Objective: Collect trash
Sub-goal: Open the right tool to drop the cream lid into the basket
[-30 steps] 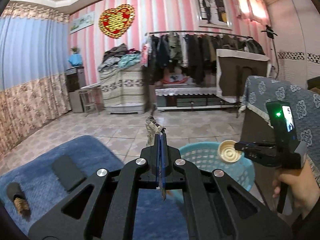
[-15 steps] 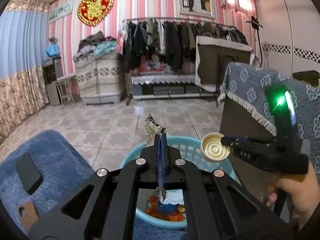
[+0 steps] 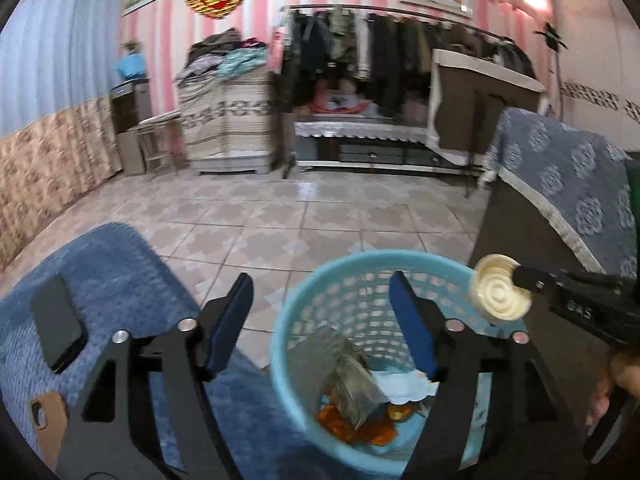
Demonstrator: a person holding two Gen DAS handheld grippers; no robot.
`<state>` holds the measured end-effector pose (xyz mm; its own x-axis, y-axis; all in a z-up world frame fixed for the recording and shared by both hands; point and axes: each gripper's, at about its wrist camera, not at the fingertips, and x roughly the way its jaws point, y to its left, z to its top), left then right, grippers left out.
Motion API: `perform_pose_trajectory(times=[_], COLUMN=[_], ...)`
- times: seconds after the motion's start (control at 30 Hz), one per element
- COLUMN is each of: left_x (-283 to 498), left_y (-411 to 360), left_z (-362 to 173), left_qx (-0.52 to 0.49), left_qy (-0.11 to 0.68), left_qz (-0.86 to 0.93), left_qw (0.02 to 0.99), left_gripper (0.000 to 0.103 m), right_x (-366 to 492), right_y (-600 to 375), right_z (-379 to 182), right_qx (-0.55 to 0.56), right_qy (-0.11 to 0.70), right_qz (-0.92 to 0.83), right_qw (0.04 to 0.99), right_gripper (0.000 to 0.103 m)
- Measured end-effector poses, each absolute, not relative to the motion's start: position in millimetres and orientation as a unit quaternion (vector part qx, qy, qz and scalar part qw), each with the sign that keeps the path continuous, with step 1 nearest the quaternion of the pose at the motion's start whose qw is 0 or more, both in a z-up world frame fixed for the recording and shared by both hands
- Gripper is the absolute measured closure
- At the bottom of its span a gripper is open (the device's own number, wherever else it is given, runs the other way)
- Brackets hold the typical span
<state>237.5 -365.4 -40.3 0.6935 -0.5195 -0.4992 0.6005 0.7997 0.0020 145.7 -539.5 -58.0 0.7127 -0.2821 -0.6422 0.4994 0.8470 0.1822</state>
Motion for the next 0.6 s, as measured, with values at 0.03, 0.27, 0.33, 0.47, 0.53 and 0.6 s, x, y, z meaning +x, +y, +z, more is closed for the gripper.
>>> perform_pose_trajectory(times=[0.03, 0.27, 0.33, 0.47, 0.53, 0.6], left_x=[239.6, 245.2, 244.3, 243.6, 241.6, 239.5], left_y=[-360.3, -322.4, -312.2, -295.5, -289.7, -283.0], left_z=[-37.6, -14.8, -10.5, -6.0, -4.9, -4.6], left_qx=[0.082, 0.079, 0.079, 0.071, 0.077, 0.083], left_qy=[0.242, 0.206, 0.2, 0.205, 0.202, 0.198], left_qz=[-0.292, -0.231, -0.219, -0.21, -0.205, -0.196], left_qw=[0.922, 0.948, 0.952, 0.953, 0.955, 0.957], left_gripper=[0.021, 0.006, 0.006, 0.006, 0.005, 0.005], right_x=[145.6, 153.1, 156.9, 163.2, 165.2, 169.7], right_y=[-539.6, -527.5, -520.1, -507.2, -498.6, -498.5], right_z=[-58.1, -58.3, -57.2, -55.6, -55.3, -54.4], right_qx=[0.174, 0.171, 0.162, 0.154, 0.142, 0.133], right_qy=[0.312, 0.307, 0.304, 0.298, 0.295, 0.298], right_qz=[-0.215, -0.21, -0.216, -0.215, -0.218, -0.215], right_qw=[0.909, 0.912, 0.914, 0.917, 0.92, 0.921], right_gripper=[0.096, 0.094, 0.091, 0.059, 0.043, 0.042])
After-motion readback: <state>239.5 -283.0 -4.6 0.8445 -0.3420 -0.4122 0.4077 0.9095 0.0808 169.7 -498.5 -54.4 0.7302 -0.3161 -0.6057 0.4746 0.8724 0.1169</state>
